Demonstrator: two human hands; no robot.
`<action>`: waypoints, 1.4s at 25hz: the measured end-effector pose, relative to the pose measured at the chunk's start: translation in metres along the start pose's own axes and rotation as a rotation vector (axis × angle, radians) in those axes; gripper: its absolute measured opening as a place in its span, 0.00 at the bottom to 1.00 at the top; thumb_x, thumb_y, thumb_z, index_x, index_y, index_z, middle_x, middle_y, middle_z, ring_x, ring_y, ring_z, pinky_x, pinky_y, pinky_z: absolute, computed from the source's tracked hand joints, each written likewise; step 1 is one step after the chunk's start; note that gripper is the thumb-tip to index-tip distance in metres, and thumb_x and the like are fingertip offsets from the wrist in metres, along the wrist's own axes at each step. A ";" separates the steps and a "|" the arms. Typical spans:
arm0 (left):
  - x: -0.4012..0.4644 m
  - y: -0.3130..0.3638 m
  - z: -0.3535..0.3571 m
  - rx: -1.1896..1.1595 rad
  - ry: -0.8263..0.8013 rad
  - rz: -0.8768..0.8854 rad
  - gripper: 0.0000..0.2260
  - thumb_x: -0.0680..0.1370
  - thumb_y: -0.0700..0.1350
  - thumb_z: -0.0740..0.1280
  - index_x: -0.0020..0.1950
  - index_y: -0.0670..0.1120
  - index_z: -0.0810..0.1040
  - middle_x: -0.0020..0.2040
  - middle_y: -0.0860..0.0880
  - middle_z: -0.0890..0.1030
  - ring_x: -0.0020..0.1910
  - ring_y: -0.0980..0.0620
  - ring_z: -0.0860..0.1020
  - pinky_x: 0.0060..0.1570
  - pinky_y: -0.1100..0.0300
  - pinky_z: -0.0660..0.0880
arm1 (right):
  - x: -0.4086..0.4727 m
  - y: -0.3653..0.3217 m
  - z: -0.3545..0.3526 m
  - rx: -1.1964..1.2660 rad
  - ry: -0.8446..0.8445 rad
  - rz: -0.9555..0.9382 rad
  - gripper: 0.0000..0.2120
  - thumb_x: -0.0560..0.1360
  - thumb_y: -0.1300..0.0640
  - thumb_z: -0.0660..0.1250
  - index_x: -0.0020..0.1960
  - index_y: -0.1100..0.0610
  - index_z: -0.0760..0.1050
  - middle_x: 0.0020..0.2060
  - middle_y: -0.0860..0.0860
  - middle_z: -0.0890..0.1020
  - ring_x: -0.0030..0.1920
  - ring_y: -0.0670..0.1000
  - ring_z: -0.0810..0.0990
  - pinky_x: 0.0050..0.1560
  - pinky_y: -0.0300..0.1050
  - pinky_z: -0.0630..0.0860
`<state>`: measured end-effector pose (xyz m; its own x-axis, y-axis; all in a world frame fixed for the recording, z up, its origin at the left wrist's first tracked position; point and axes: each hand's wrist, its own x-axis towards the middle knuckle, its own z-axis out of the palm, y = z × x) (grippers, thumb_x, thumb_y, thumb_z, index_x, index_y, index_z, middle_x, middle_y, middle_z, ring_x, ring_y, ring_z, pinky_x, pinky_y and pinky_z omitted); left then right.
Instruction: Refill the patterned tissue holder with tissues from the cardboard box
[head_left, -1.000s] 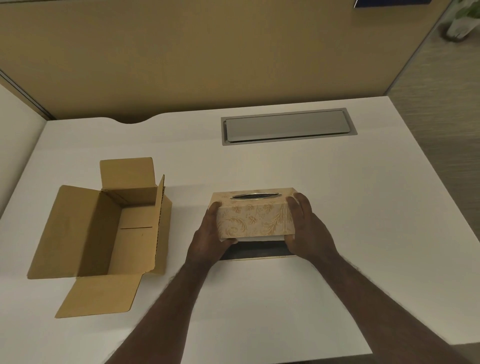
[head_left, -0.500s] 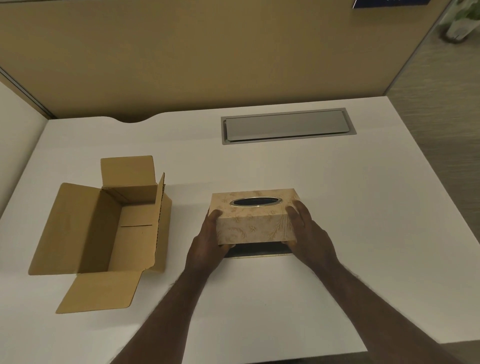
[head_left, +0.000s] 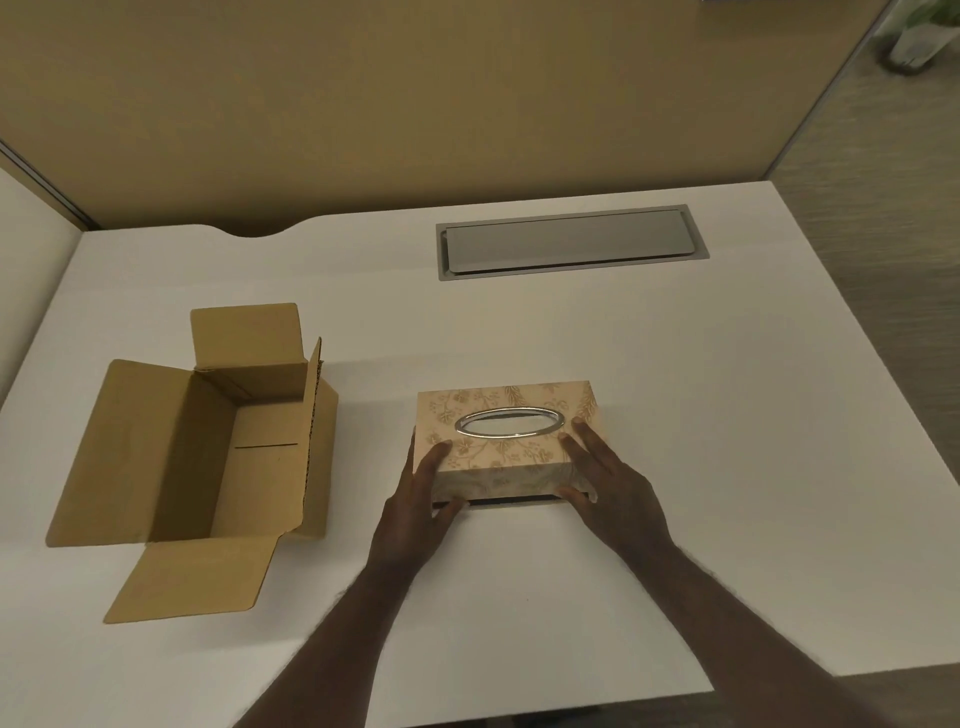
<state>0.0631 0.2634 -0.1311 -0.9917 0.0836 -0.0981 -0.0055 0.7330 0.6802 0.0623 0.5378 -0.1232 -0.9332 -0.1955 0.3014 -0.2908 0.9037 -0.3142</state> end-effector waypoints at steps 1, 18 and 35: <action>-0.003 -0.002 0.001 -0.002 0.007 0.011 0.35 0.73 0.46 0.75 0.71 0.64 0.58 0.77 0.48 0.66 0.63 0.44 0.79 0.51 0.59 0.77 | -0.002 -0.001 0.001 0.003 0.020 -0.007 0.33 0.62 0.56 0.82 0.65 0.57 0.78 0.68 0.53 0.77 0.45 0.53 0.87 0.34 0.45 0.82; -0.018 -0.009 0.010 0.047 0.003 0.027 0.32 0.78 0.42 0.69 0.78 0.57 0.60 0.79 0.47 0.63 0.66 0.44 0.77 0.53 0.50 0.80 | -0.021 0.002 0.012 -0.008 0.065 -0.062 0.34 0.64 0.64 0.80 0.67 0.53 0.72 0.65 0.53 0.80 0.36 0.53 0.85 0.33 0.41 0.80; -0.021 0.000 0.005 0.053 -0.035 0.010 0.37 0.78 0.50 0.68 0.78 0.60 0.47 0.81 0.49 0.53 0.69 0.45 0.74 0.52 0.53 0.81 | -0.023 0.001 0.005 -0.119 0.011 -0.031 0.24 0.74 0.45 0.65 0.68 0.53 0.75 0.68 0.49 0.75 0.55 0.55 0.85 0.34 0.45 0.82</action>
<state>0.0847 0.2651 -0.1325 -0.9865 0.1144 -0.1173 0.0126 0.7667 0.6419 0.0821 0.5408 -0.1347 -0.9218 -0.2204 0.3190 -0.2916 0.9363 -0.1956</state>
